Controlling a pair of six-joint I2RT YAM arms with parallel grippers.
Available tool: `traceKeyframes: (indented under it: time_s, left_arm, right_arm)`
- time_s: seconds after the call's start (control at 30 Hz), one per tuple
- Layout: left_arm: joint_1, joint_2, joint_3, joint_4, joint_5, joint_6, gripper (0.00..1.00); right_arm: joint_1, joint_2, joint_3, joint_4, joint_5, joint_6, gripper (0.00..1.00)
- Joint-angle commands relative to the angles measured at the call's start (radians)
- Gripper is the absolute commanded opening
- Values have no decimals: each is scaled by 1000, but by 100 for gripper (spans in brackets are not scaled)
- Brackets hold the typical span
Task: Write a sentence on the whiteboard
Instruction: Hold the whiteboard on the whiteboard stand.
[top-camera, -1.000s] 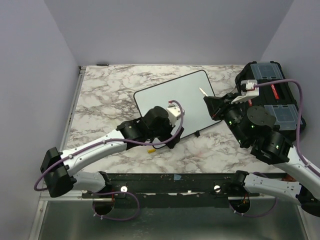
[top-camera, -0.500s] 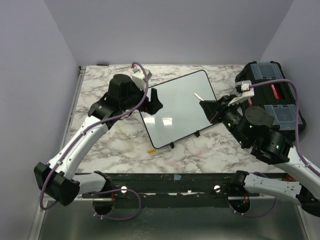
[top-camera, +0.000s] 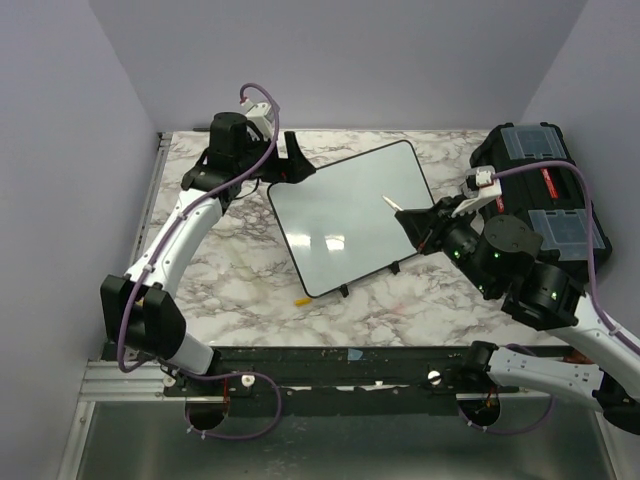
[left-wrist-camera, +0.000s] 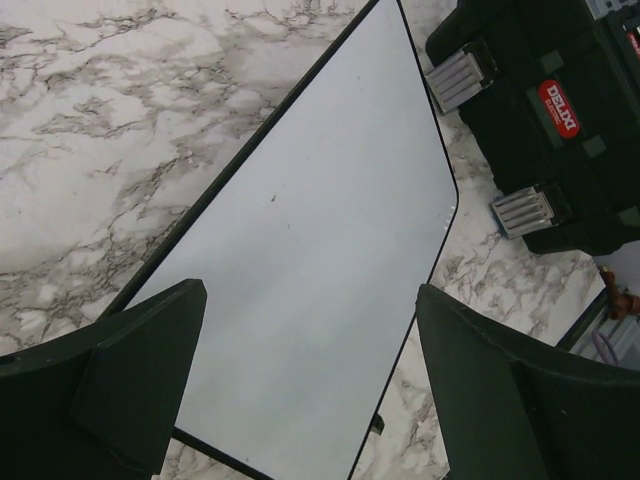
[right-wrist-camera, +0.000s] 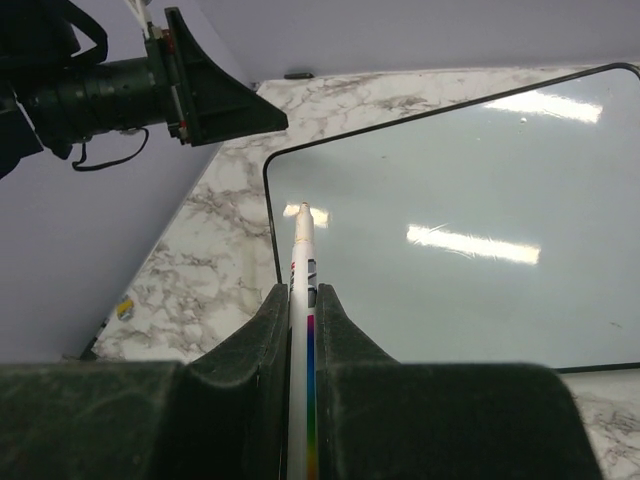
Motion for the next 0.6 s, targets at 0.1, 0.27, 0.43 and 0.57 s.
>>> traceKeyframes:
  time_s: [0.1, 0.27, 0.43, 0.57]
  left_arm:
    - [39, 124, 81, 107, 85, 3, 89]
    - [60, 261, 260, -28, 141, 92, 89]
    - [93, 410, 423, -140, 273, 152, 90]
    - [107, 496, 490, -202, 370, 186, 88]
  right_arm:
    - [2, -7, 68, -125, -37, 17, 1]
    - [2, -8, 42, -127, -41, 32, 1]
    - [2, 42, 22, -96, -94, 34, 1]
    - [1, 70, 27, -61, -165, 28, 1]
